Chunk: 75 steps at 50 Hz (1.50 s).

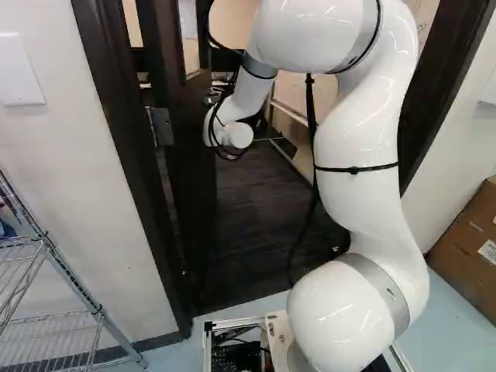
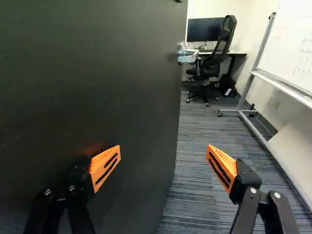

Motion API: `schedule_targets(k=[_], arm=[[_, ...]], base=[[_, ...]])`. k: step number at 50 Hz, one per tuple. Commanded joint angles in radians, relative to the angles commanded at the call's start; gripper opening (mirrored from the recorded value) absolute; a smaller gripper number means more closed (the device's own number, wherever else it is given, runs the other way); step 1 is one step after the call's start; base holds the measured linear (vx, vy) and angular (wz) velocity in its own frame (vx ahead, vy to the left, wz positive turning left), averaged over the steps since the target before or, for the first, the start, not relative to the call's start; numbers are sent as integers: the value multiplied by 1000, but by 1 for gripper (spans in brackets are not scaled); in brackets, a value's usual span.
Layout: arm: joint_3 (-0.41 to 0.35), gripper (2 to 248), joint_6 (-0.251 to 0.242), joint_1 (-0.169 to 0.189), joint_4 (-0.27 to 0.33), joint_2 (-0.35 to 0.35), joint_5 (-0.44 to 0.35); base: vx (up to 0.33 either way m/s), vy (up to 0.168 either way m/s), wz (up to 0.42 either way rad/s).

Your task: Open the door and move inside

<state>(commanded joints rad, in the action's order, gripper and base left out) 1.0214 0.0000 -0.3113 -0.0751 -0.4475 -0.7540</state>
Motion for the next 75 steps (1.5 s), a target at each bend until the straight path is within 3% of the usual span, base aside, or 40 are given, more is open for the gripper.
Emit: schedule_targets(k=[14, 41, 75], arm=[[60, 247, 0, -27, 12, -47, 0], [159, 247, 0, -74, 115, -124, 0], [154, 247, 0, -67, 132, -120, 0]], base=[[0, 0, 0], [0, 0, 0], [0, 0, 0]])
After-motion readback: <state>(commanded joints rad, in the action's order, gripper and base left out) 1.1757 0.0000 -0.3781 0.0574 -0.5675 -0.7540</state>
